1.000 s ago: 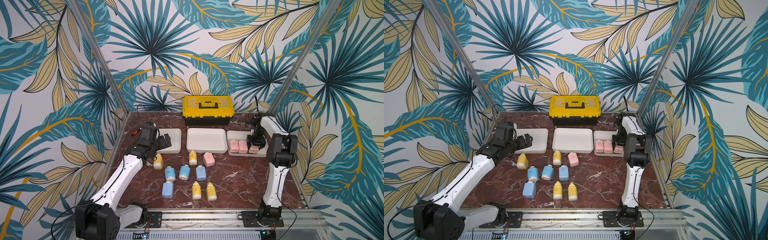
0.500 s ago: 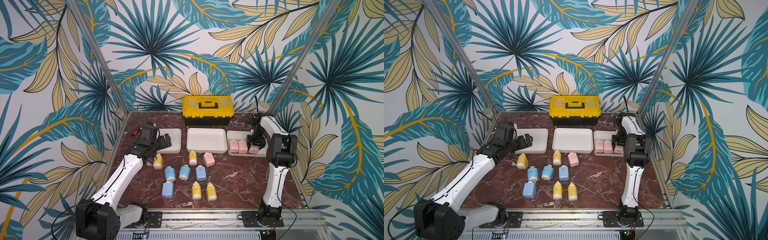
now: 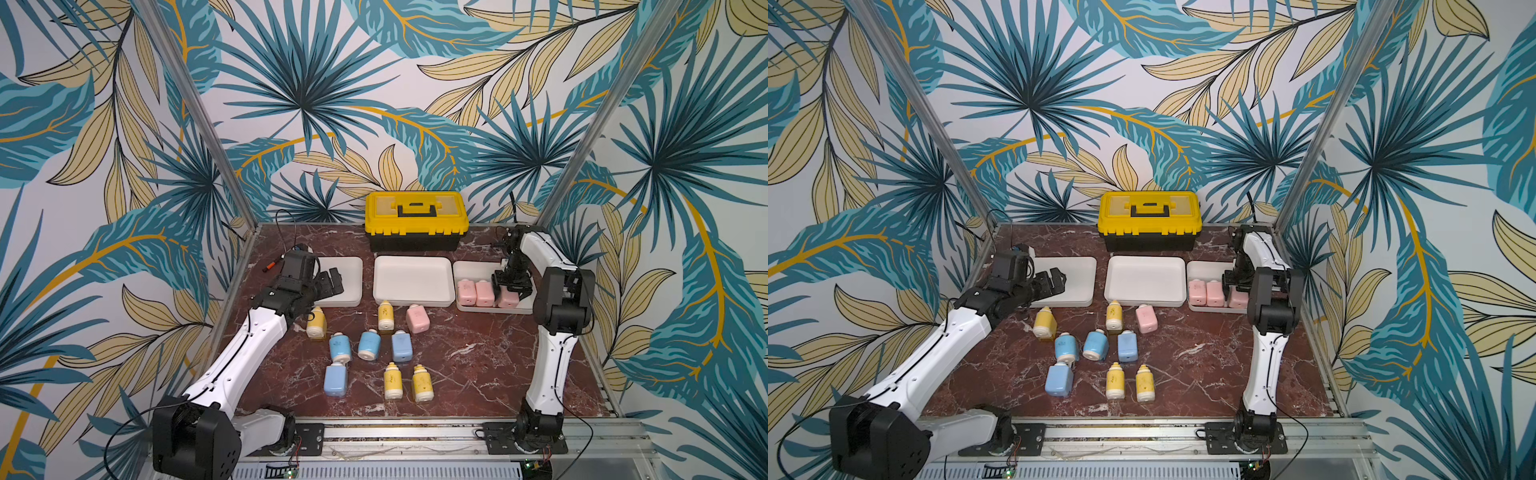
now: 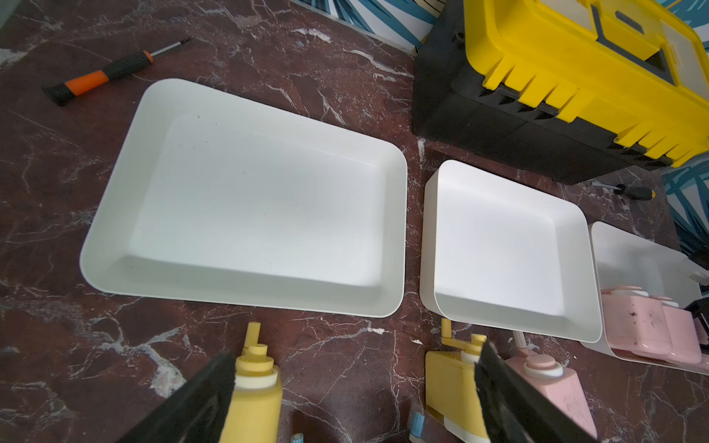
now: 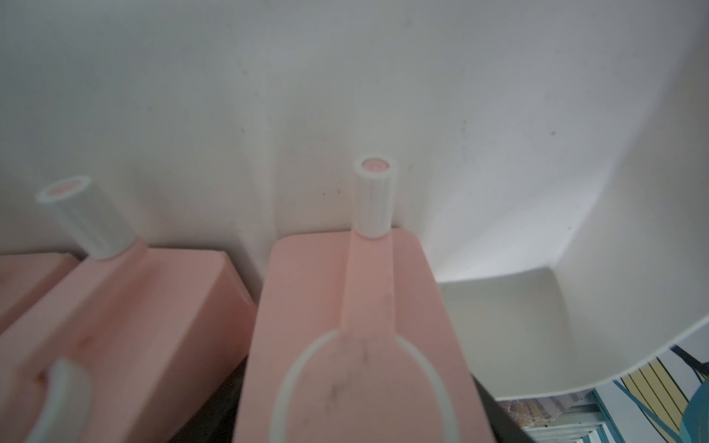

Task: Place the pencil sharpeners by color into the storage box
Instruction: Place the pencil sharpener in the storage box.

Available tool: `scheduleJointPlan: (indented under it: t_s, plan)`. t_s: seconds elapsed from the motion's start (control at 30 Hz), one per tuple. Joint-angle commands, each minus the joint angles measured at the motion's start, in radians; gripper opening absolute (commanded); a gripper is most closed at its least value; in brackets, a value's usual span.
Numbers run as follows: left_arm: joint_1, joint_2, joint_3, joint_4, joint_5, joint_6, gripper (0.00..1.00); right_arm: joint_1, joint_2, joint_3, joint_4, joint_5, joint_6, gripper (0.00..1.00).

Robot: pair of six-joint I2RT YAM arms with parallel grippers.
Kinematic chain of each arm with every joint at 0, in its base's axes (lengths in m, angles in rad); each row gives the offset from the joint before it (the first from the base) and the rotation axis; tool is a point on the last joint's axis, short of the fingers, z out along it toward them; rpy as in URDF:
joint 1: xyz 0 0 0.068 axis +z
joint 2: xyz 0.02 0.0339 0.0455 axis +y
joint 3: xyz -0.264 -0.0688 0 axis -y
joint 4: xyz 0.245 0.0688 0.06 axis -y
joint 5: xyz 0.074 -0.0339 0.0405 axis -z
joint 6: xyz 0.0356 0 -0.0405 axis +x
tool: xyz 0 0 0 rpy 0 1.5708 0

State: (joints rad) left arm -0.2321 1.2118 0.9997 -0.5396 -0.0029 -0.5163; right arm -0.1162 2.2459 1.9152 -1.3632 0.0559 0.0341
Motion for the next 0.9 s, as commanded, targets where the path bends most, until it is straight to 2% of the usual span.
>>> scheduleJointPlan:
  t_s: [0.0,0.5,0.73,0.87]
  plan:
    - [0.001,-0.01,0.028,0.004,0.004,-0.008,0.99,0.009,-0.064,-0.016,-0.031,0.011,0.019,0.71]
    - [0.001,-0.024,0.033,0.005,0.021,-0.017,0.99,0.01,-0.161,-0.013,-0.042,0.019,0.046,0.71]
    - [0.002,-0.044,0.032,0.005,0.015,-0.022,0.99,0.018,-0.321,-0.015,-0.046,-0.06,0.097,0.69]
    - [0.001,-0.054,0.031,0.005,0.009,-0.025,0.99,0.088,-0.434,-0.056,-0.05,-0.088,0.129,0.69]
